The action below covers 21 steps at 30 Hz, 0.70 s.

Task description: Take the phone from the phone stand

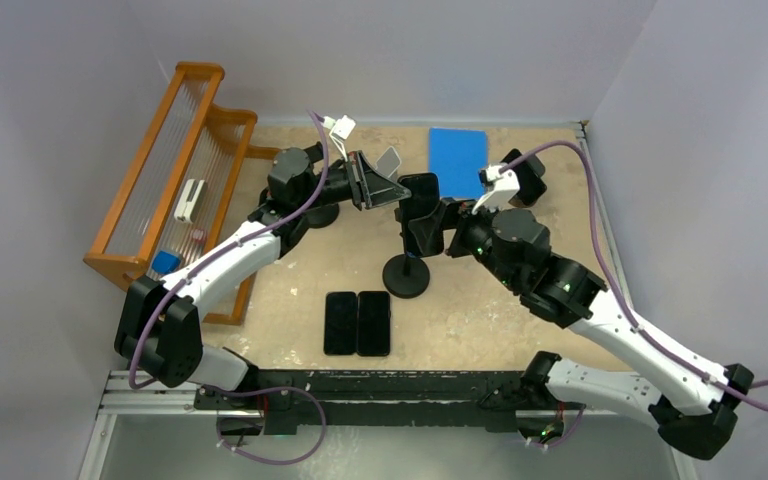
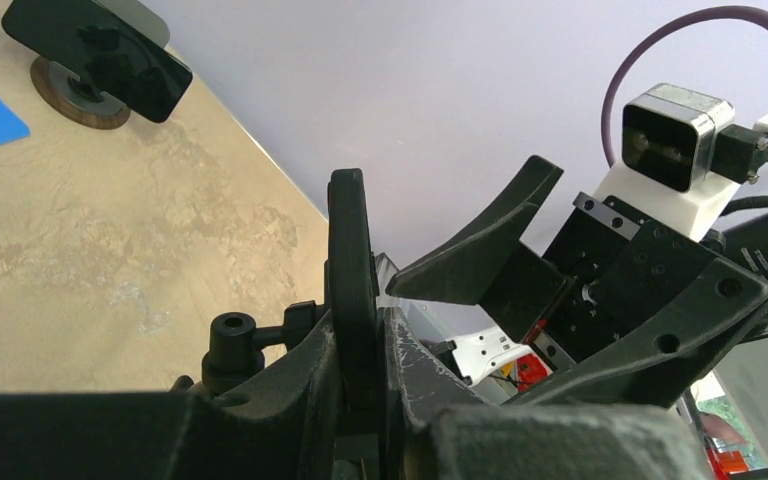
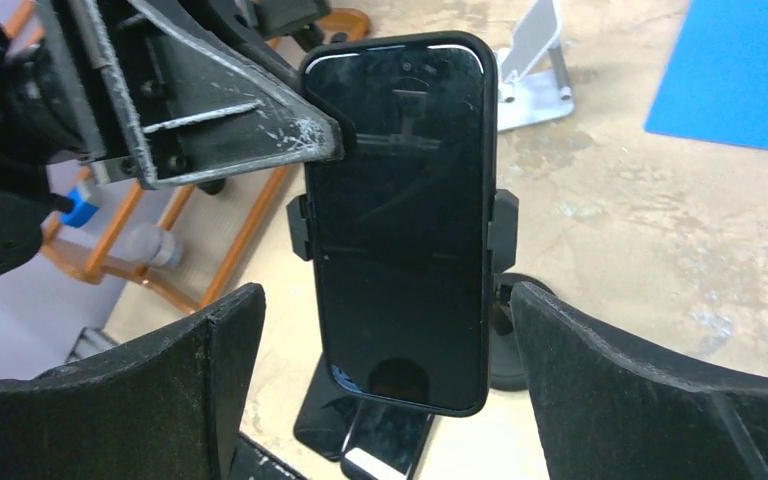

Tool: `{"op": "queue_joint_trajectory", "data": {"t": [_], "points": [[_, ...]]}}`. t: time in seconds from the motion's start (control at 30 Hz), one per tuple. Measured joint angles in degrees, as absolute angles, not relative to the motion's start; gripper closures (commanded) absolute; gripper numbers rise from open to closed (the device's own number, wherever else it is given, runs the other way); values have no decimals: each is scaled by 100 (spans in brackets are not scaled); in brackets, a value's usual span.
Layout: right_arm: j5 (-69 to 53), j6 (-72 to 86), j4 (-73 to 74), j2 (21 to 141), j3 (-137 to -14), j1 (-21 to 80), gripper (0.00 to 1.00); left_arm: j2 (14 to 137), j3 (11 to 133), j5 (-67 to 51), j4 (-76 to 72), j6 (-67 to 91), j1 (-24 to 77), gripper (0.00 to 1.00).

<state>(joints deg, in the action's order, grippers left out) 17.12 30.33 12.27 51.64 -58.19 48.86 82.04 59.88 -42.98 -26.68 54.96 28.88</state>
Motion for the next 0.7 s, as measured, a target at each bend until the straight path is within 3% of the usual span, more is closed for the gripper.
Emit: {"op": "queue_joint_trajectory", "data": {"t": [0.3,0.7], "points": [[3236,3439,2117,5878,-6390,5948,1,8204,5988,-4268,-2661,5496,2888,100],[4045,3489,2480,6458,-6740,6263,1,8204,5988,-4200,-2644,5496,2882,100]]}}
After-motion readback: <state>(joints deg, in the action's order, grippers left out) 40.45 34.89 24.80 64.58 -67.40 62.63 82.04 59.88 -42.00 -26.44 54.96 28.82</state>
